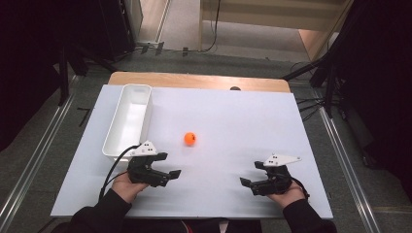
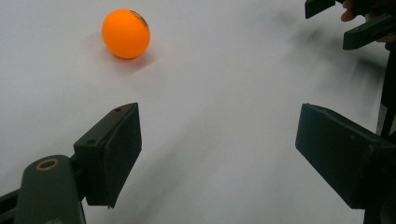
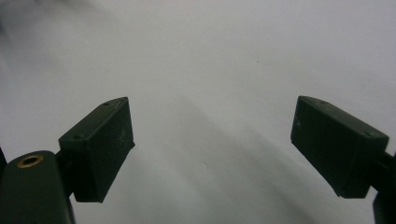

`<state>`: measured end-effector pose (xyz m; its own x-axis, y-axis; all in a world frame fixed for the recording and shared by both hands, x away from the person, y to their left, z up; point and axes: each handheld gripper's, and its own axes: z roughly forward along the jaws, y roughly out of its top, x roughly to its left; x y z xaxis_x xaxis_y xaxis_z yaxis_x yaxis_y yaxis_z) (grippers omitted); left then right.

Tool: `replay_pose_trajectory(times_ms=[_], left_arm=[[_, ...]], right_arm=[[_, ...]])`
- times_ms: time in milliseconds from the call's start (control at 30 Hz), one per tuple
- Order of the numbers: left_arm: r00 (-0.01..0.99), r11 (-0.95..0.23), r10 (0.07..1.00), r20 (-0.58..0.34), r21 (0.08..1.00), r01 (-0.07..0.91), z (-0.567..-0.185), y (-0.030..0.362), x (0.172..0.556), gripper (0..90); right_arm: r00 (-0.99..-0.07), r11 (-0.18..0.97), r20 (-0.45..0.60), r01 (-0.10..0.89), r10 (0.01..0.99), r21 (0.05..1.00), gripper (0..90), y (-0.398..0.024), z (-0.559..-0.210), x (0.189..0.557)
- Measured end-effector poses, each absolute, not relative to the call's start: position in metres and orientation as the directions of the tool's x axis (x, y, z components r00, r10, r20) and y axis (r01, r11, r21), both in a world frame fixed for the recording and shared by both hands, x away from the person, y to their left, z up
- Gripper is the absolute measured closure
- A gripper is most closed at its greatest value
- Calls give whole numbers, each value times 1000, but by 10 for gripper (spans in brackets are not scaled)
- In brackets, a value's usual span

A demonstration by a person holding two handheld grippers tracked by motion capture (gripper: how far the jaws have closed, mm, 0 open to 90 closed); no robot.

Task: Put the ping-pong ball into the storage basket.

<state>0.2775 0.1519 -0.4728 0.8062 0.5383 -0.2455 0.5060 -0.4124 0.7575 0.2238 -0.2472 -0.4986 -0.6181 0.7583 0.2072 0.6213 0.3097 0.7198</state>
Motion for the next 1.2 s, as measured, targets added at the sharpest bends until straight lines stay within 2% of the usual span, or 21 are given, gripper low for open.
replay_pose_trajectory(times_ms=[167, 500, 1200], left_arm=[[806, -421, 548, -222, 760, 496, -474, 147, 278, 149], [788, -384, 565, -243, 768, 512, -474, 143, 284, 149], [795, -394, 556, -244, 764, 510, -469, 133, 295, 149]], right_arm=[[-619, 310, 208, 621, 758, 720, 120, -247, -499, 224], [-622, 313, 210, 622, 755, 717, 120, -247, -499, 224], [-634, 324, 205, 614, 746, 720, 123, -246, -499, 225]])
